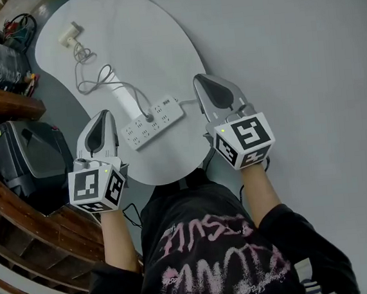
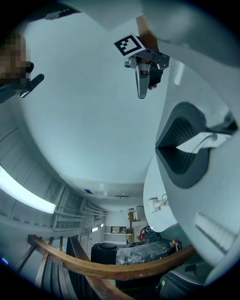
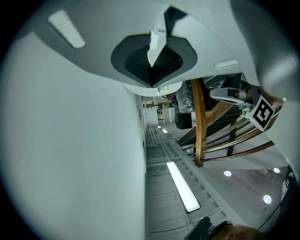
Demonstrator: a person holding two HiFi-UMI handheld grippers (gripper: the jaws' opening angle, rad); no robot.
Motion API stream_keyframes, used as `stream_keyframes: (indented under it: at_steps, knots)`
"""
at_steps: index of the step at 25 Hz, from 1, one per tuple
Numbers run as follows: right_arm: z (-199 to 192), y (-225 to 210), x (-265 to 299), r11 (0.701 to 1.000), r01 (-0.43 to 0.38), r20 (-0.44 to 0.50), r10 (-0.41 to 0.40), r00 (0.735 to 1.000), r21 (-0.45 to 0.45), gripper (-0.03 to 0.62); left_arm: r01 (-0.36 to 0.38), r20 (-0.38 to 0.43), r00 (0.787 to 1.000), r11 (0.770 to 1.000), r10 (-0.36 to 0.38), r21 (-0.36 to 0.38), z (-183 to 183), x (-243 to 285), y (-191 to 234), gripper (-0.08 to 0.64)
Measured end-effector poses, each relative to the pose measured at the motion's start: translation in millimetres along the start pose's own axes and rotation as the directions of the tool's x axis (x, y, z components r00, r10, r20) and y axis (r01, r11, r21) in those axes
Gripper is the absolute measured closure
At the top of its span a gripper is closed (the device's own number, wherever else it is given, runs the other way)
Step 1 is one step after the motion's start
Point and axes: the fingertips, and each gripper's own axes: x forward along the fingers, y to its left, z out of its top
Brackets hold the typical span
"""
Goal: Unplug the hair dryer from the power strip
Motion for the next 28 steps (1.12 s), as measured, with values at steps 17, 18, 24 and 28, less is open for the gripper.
stream_keyframes:
  at_steps: [17, 18, 24, 28]
  knots:
    - [-30, 5, 12, 1.0, 0.01, -0.077, -0.009, 0.997, 0.007, 0.58, 0.033, -0.059, 0.998, 0.999, -0.036, -0.039, -32, 14, 9, 0.56]
    - [-32, 5, 13, 1.0, 0.01, -0.082, -0.009, 0.997, 0.007, 0.58, 0.036, -0.063, 0.997, 0.998, -0.039, -0.043, -34, 16, 9, 0.56]
    - [-47, 7, 16, 1.0, 0.007, -0.122, -0.006, 0.993, 0.011, 0.578, 0.047, -0.093, 0.994, 0.997, -0.053, -0.066, -51, 21, 9, 0.56]
    - [-63, 9, 19, 1.0, 0.002, -0.154, 0.002, 0.988, 0.023, 0.578, 0.05, -0.116, 0.992, 0.996, -0.059, -0.08, -65, 23, 10, 0.559]
